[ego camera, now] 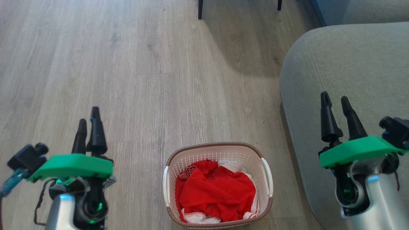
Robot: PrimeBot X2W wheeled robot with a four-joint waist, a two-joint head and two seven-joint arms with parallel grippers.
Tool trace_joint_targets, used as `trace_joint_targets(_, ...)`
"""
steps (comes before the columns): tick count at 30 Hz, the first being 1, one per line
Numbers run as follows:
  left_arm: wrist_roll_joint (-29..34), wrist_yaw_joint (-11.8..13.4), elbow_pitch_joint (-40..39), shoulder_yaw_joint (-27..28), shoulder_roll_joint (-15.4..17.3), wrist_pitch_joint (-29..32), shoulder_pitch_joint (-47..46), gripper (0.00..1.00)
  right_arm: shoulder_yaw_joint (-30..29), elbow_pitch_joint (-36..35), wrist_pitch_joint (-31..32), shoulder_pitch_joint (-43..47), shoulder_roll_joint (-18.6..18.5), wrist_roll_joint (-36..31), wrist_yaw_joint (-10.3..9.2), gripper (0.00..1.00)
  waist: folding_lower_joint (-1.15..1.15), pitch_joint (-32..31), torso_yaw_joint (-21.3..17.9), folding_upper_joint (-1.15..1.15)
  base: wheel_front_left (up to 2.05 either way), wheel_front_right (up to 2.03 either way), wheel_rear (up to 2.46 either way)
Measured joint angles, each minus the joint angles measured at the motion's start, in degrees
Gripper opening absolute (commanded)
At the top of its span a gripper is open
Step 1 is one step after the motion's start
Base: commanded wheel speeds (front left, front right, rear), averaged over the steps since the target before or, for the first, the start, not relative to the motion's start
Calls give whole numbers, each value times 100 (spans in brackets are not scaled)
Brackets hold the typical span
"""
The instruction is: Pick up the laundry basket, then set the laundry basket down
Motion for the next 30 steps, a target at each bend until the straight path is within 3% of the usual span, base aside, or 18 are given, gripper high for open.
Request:
trace_joint_targets(10,1333,615,20,-738,5,-157,-73,100,354,-144,-179,-140,-82,-857,1,100,0,2,17,0,0,0,0)
trace_joint_targets(22,2271,1040,538,-1605,311,-321,-156,100,568,207,-352,-131,-80,-1400,1,100,0,-41,-44,0,0,0,0)
trace_joint_targets(27,2614,1497,420,-1926,446,-436,-380,100,743,389,-453,-96,-85,-1773,1,100,0,-41,-81,0,0,0,0)
trace_joint_targets(30,2655,1480,364,-2048,477,-468,-386,100,717,376,-513,-96,-79,-1891,1,100,0,-40,-87,0,0,0,0)
